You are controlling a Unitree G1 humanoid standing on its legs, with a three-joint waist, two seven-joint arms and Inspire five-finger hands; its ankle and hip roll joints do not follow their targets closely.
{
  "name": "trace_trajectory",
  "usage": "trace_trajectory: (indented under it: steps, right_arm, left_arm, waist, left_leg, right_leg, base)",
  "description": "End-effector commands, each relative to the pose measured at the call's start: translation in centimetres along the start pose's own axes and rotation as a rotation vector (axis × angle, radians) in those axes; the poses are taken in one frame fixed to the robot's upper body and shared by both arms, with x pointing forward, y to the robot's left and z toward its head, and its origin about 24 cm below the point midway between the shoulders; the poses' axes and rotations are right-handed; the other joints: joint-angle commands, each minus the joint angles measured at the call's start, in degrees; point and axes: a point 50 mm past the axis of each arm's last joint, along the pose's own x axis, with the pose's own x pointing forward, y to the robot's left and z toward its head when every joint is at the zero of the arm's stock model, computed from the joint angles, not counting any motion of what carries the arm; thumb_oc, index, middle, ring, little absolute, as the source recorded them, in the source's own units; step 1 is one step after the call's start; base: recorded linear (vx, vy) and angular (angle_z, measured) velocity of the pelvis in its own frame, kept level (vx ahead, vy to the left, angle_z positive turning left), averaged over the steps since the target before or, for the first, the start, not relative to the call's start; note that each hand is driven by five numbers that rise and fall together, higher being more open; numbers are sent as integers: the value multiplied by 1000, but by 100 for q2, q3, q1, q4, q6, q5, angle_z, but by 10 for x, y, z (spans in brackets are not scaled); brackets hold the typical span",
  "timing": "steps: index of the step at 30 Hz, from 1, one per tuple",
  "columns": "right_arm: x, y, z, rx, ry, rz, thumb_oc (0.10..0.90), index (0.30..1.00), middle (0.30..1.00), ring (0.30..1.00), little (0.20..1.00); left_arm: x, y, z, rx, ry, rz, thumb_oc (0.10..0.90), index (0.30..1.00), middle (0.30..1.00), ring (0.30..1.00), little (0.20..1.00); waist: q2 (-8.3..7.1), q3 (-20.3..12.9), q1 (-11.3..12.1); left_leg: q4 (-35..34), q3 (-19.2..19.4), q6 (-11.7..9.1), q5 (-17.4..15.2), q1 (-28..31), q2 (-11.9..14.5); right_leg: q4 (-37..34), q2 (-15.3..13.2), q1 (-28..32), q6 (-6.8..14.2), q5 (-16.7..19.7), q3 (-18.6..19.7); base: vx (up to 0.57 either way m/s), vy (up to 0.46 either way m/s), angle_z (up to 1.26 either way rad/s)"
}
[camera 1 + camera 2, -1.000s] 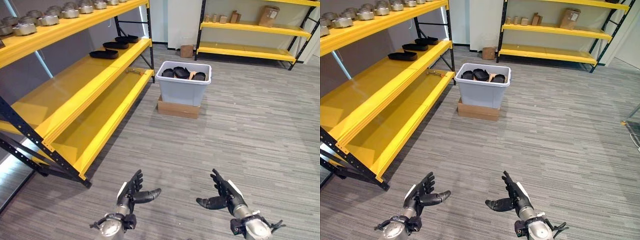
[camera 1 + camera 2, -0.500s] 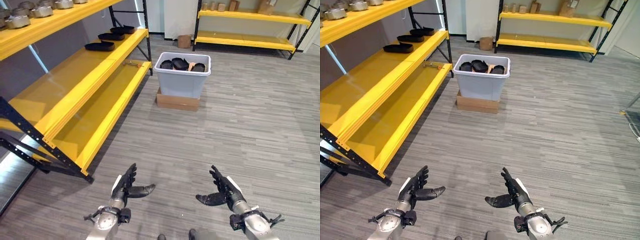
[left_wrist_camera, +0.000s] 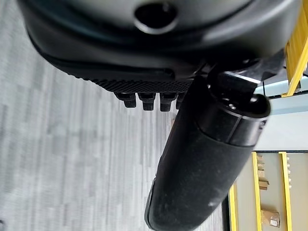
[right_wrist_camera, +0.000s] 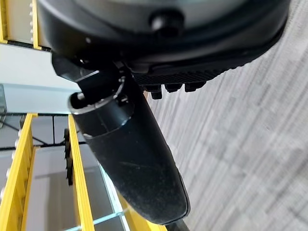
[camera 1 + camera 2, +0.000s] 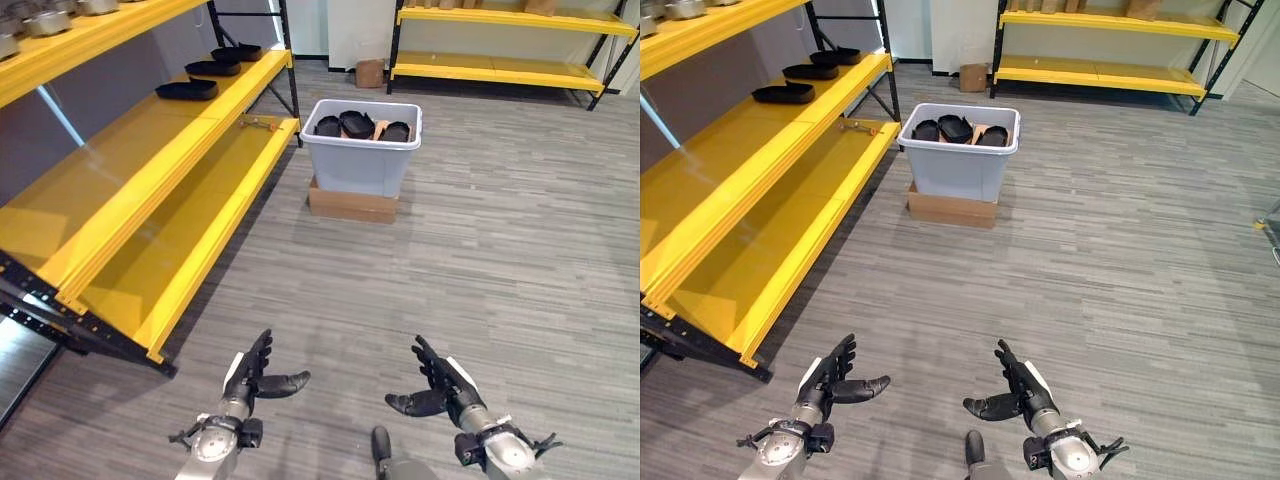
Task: Move parts from the plastic box to the shelf.
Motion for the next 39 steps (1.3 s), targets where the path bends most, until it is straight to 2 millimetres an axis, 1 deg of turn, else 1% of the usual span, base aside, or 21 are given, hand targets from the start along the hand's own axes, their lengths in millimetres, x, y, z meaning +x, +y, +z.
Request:
trace_trajectory:
  steps: [1,3,4,6,9,10,11,14,15,17,26,27,28,29,30,31,33,35,37,38,39]
  right_arm:
    - [7,-13,55,2,-282,-22,900,1000,1000,1000,1000]
    - [5,-17,56,-16,-287,-31,900,1000,1000,1000,1000]
    - [3,-22,56,-26,-285,-41,900,1000,1000,1000,1000]
    - [1,-25,56,-36,-283,-48,900,1000,1000,1000,1000]
    - [-1,-27,55,-33,-279,-65,900,1000,1000,1000,1000]
    - [-2,-29,56,-26,-286,-76,900,1000,1000,1000,1000]
    - [-2,-28,55,-25,-285,-78,900,1000,1000,1000,1000]
    - [0,-25,50,41,-277,-76,900,1000,1000,1000,1000]
    - [2,-24,48,81,-272,-81,900,1000,1000,1000,1000]
    - [3,-17,47,119,-269,-57,900,1000,1000,1000,1000]
    - [7,-7,51,133,-282,-4,900,1000,1000,1000,1000]
    - [8,-6,51,132,-281,2,900,1000,1000,1000,1000]
    - [10,-1,51,146,-279,14,900,1000,1000,1000,1000]
    - [10,0,50,148,-275,20,900,1000,1000,1000,1000]
    - [7,2,51,136,-278,35,900,1000,1000,1000,1000]
    - [5,4,48,124,-266,41,900,1000,1000,1000,1000]
    - [5,6,47,159,-266,52,900,1000,1000,1000,1000]
    - [4,7,49,170,-275,65,900,1000,1000,1000,1000]
    - [4,7,48,159,-272,61,900,1000,1000,1000,1000]
    - [3,7,48,135,-263,65,900,1000,1000,1000,1000]
    - [3,7,47,131,-259,68,900,1000,1000,1000,1000]
  left_arm:
    - [17,-3,59,-12,-277,-20,900,1000,1000,1000,1000]
    - [16,-3,61,-14,-283,-26,900,1000,1000,1000,1000]
    - [14,-4,59,-17,-277,-40,900,1000,1000,1000,1000]
    - [12,-3,53,-16,-254,-39,900,1000,1000,1000,1000]
    - [10,-3,47,-21,-233,-43,900,1000,1000,1000,1000]
    - [9,-1,43,-31,-214,-35,900,1000,1000,1000,1000]
    - [8,0,41,-30,-212,-31,900,1000,1000,1000,1000]
    - [9,-3,41,-18,-213,-36,900,1000,1000,1000,1000]
    - [10,-3,44,-10,-225,-32,900,1000,1000,1000,1000]
    - [10,-3,46,-9,-232,-36,900,1000,1000,1000,1000]
    - [11,-2,53,0,-258,-48,900,1000,1000,1000,1000]
    - [11,-2,54,0,-261,-48,900,1000,1000,1000,1000]
    - [13,-2,59,20,-268,-48,900,1000,1000,1000,1000]
    - [13,-1,59,28,-269,-48,900,1000,1000,1000,1000]
    - [14,0,62,50,-275,-52,900,1000,1000,1000,1000]
    - [13,0,61,60,-271,-54,900,1000,1000,1000,1000]
    - [13,0,62,56,-278,-54,900,1000,1000,1000,1000]
    - [14,0,62,52,-276,-58,900,1000,1000,1000,1000]
    - [14,-1,58,39,-265,-52,900,1000,1000,1000,1000]
    - [12,-1,53,36,-253,-38,900,1000,1000,1000,1000]
    - [11,-4,49,25,-241,-47,900,1000,1000,1000,1000]
  waist:
    - [-62,-134,-57]
    - [-168,-34,7]
    - [-273,102,73]
    - [-342,173,121]
    - [-403,197,147]
    - [-430,209,201]
    - [-406,193,219]
    - [-327,157,352]
    - [-318,168,393]
    - [-269,65,374]
    - [-285,-169,421]
    - [-286,-162,432]
    - [-267,-81,408]
    - [-216,-55,391]
    - [-114,88,259]
    - [9,171,191]
    - [91,215,38]
    - [90,244,-36]
    - [68,239,-79]
    - [60,234,-103]
    - [10,64,-103]
  left_leg:
    - [1016,-39,-192,499,42,151]
    - [2100,-106,-245,876,-468,151]
    - [3073,-198,-173,1022,-952,45]
    - [3550,-105,-103,1137,-1232,52]
    - [3290,138,-19,999,-1633,128]
    - [2654,150,24,762,-1824,44]
    - [2248,145,5,760,-1876,19]
    - [1007,47,-120,1141,-2163,-25]
    - [982,-8,-142,1245,-2219,-82]
    - [902,-32,-56,1033,-1973,-136]
    - [747,271,212,605,-1495,-378]
    - [782,298,271,520,-1465,-417]
    - [756,316,476,345,-1267,-528]
    - [705,280,514,325,-1169,-521]
    - [623,271,591,255,-912,-452]
    - [507,235,597,285,-637,-404]
    - [356,162,533,314,-347,-399]
    - [310,155,468,220,-180,-392]
    - [171,118,339,94,57,-396]
    - [26,158,247,43,368,-364]
    - [137,170,118,95,432,-210]
  right_leg:
    - [334,70,107,183,-439,83]
    - [275,81,293,38,-504,75]
    - [240,60,452,-83,-556,71]
    - [225,34,576,-155,-628,63]
    - [190,-94,731,-128,-675,73]
    - [118,-157,875,-62,-713,146]
    - [85,-158,898,-35,-765,175]
    - [36,-121,1159,23,-931,266]
    - [43,-119,1241,46,-968,310]
    - [80,-156,1355,111,-1111,367]
    - [388,-475,1446,316,-1066,501]
    - [603,-511,1393,356,-1033,528]
    - [1912,-531,850,503,-567,585]
    - [2342,-492,597,526,-326,559]
    - [3301,-351,126,588,-57,511]
    - [3714,-359,-342,543,-220,319]
    - [3283,-287,-761,483,-391,200]
    - [2534,-390,-851,470,-415,143]
    - [1234,-648,-875,582,-197,1]
    - [619,-776,-902,716,82,-237]
    - [521,-606,-519,579,32,-128]
  base:
    - [153,-185,1]
    - [126,-213,-1]
    - [124,-206,-7]
    - [140,-128,-8]
    - [171,13,6]
    - [238,108,25]
    - [328,144,26]
    - [287,111,-9]
    - [269,93,-23]
    - [302,122,-36]
    - [225,98,-20]
    - [232,153,5]
    - [259,185,6]
    - [307,224,-2]
    - [293,176,3]
    - [355,166,-1]
    - [309,32,-4]
    - [265,-84,17]
    - [361,-177,30]
    - [588,-354,21]
    - [461,-293,17]
